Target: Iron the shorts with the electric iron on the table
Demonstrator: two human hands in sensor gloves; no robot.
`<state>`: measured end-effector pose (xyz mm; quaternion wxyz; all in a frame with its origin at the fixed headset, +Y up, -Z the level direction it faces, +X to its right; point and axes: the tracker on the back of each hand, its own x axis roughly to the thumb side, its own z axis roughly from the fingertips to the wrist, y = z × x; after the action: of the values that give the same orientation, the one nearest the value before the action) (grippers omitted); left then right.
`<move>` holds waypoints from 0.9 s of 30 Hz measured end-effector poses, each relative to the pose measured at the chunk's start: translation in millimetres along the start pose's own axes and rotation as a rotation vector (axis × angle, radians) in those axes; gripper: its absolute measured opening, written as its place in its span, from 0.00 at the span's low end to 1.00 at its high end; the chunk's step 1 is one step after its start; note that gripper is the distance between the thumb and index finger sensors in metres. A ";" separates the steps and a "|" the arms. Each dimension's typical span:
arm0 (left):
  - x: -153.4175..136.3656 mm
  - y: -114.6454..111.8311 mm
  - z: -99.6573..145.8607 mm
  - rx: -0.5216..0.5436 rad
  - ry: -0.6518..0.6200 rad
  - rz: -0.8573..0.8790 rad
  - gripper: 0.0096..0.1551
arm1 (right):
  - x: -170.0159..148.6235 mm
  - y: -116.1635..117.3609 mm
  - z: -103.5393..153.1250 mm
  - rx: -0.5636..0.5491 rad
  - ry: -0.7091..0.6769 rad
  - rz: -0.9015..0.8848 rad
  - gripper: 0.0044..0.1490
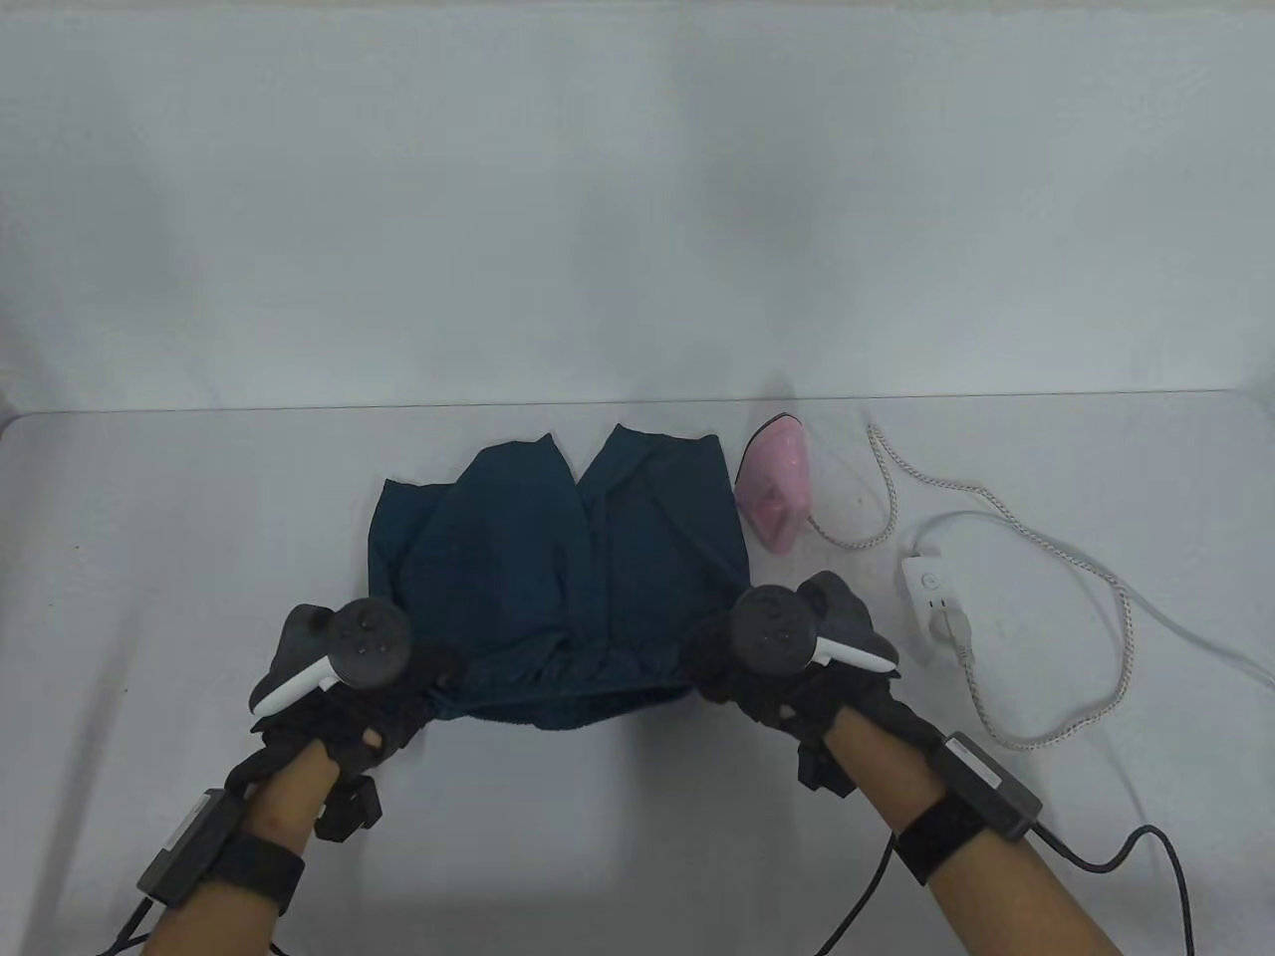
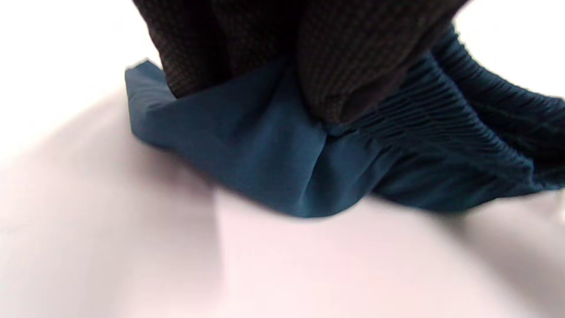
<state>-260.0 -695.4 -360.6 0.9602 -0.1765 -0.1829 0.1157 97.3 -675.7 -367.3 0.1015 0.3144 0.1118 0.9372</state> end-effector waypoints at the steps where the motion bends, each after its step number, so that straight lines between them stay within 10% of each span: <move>1: 2.7 -9.0 0.0 -0.025 -0.002 -0.030 0.25 | 5.5 9.8 2.1 0.044 -0.016 0.035 0.30; 14: 47.2 -61.2 14.2 -0.393 -0.055 -0.371 0.24 | 38.0 74.8 23.8 0.354 -0.116 0.113 0.30; 27: 56.2 -45.5 22.7 -0.448 -0.005 -0.458 0.26 | 34.1 81.3 34.6 0.450 -0.159 0.082 0.43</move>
<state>-210.8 -713.9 -306.0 0.8980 -0.3376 -0.2411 -0.1464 82.1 -739.4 -298.8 -0.0006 0.4061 0.2965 0.8644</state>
